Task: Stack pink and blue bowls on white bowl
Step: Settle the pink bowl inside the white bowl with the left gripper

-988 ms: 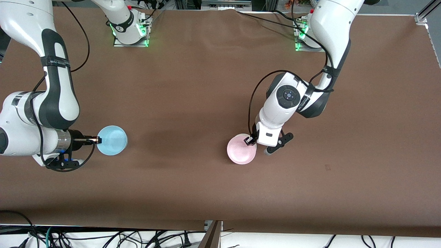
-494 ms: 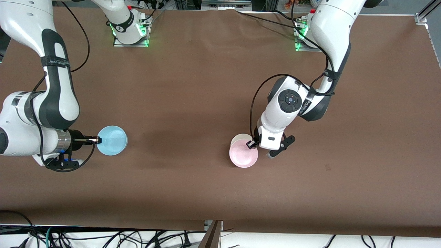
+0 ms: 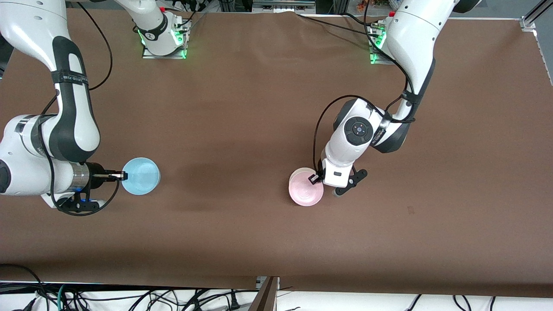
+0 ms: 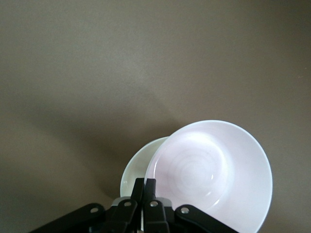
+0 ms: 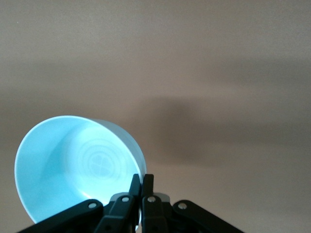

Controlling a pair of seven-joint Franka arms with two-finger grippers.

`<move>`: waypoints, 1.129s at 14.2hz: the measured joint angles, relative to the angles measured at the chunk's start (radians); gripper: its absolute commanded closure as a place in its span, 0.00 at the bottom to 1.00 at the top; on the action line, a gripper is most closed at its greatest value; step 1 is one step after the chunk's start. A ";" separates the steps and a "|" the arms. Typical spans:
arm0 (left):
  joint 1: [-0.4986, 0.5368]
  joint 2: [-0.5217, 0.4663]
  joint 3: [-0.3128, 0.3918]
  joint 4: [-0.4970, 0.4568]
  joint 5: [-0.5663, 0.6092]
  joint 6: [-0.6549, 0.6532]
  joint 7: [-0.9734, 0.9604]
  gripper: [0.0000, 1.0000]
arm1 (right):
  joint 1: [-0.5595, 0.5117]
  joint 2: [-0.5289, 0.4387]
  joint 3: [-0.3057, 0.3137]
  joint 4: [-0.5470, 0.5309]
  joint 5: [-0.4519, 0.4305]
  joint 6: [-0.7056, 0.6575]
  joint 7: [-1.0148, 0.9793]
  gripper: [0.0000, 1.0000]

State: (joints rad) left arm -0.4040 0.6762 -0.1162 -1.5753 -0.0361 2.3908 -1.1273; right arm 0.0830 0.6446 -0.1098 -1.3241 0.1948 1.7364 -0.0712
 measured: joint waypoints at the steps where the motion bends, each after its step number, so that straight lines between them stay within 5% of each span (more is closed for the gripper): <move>1: 0.000 0.000 -0.001 -0.003 0.000 0.000 0.000 1.00 | 0.000 0.000 0.001 0.000 0.000 0.000 0.006 1.00; 16: -0.002 0.003 -0.004 -0.042 0.000 0.052 0.000 1.00 | 0.023 0.000 0.006 0.000 0.000 -0.016 0.086 1.00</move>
State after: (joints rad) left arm -0.4061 0.6796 -0.1197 -1.6173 -0.0358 2.4425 -1.1273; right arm 0.1057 0.6442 -0.1039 -1.3241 0.1950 1.7199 0.0145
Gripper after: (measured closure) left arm 0.974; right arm 0.974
